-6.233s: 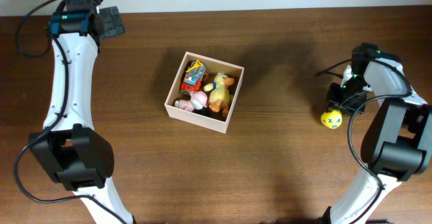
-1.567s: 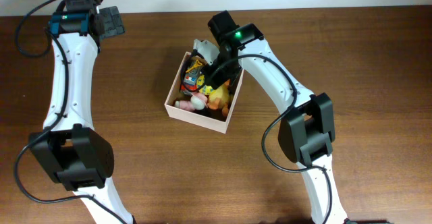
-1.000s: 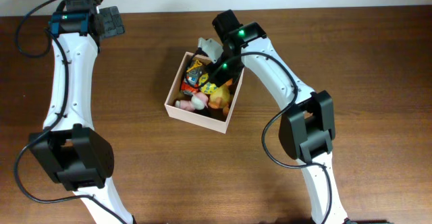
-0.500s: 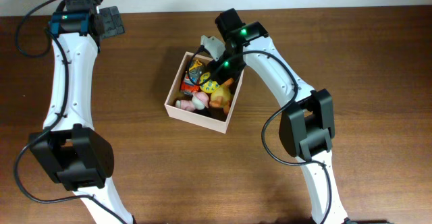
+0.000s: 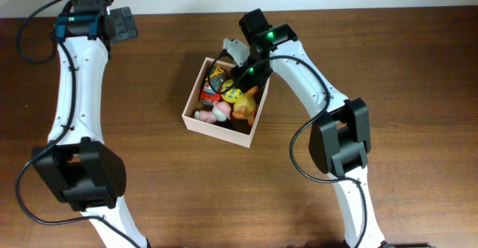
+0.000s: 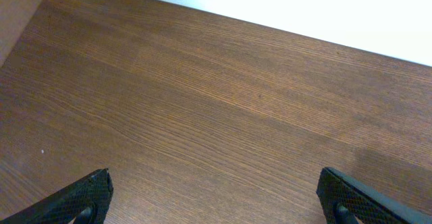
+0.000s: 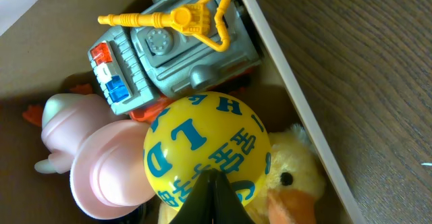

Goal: Pack container
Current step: 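Lower the yellow ball into the box beside the truck and duck, then press the ball down into the box and open the right gripper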

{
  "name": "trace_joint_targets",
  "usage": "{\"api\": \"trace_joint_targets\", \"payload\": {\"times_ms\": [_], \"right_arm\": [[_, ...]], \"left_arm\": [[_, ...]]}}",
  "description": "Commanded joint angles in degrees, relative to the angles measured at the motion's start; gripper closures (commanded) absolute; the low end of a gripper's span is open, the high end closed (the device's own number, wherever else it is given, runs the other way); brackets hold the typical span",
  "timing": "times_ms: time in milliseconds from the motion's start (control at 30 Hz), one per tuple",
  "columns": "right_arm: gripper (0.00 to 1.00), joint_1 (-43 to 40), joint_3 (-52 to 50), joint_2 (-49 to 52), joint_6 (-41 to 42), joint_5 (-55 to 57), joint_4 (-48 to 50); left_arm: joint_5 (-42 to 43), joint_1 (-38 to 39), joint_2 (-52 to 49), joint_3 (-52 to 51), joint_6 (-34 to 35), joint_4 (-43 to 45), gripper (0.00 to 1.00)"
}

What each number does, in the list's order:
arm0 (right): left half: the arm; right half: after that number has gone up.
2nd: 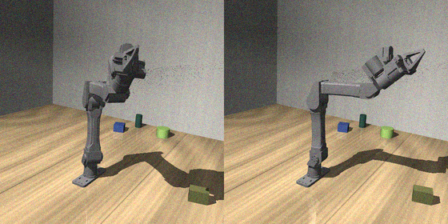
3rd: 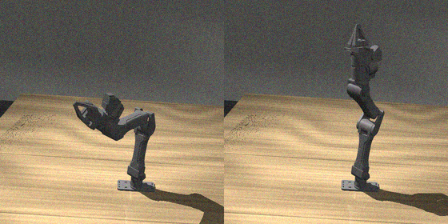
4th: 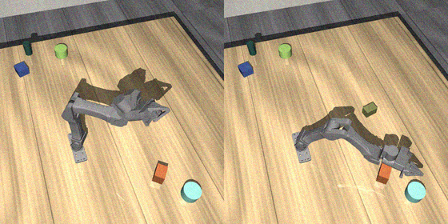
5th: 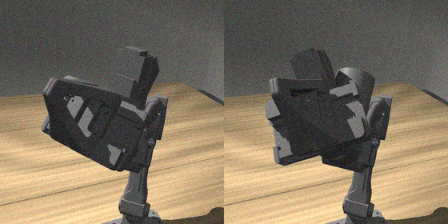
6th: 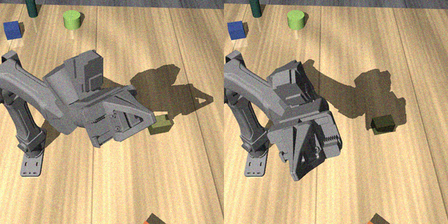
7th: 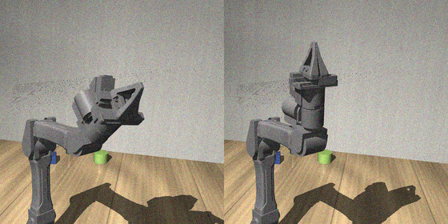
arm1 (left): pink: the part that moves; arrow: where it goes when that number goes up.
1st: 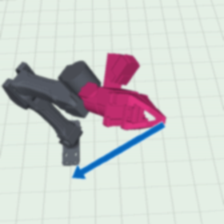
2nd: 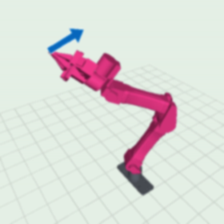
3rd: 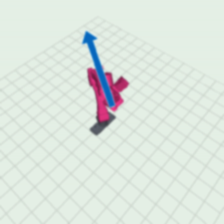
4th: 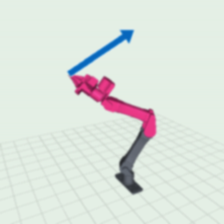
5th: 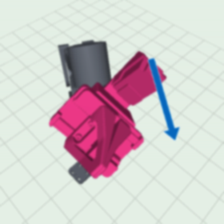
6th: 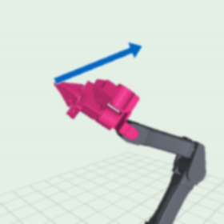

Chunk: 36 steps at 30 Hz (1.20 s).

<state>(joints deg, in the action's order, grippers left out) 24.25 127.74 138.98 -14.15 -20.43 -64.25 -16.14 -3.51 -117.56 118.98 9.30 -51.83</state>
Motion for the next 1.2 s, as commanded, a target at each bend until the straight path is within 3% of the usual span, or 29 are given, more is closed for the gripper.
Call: {"api": "trace_joint_targets", "payload": {"times_ms": [0,633,667,833,933,1167], "right_arm": [[0.96,0.52,-1.2,4.85,-0.42,3.54,-0.42],[0.86,0.52,7.72,3.98,-0.39,0.0,-8.26],[0.84,0.52,7.72,3.98,-0.42,-0.04,-8.44],[0.53,0.52,7.98,2.62,-0.44,-0.81,-8.39],[0.47,0.46,10.03,2.12,-0.42,-0.81,-8.52],[0.46,0.66,12.11,2.1,-0.42,-0.83,-8.87]], "left_arm": [[-0.61,0.02,0.13,0.15,0.72,-0.07,0.01],[-0.61,0.02,0.13,0.15,0.72,-0.07,0.01],[-0.61,0.02,0.13,0.15,0.72,-0.07,0.01],[-0.61,0.02,0.13,0.15,0.72,-0.07,0.01],[-0.61,0.02,0.13,0.15,0.72,-0.07,0.01],[-0.61,0.02,0.13,0.15,0.72,-0.07,0.01]]}}
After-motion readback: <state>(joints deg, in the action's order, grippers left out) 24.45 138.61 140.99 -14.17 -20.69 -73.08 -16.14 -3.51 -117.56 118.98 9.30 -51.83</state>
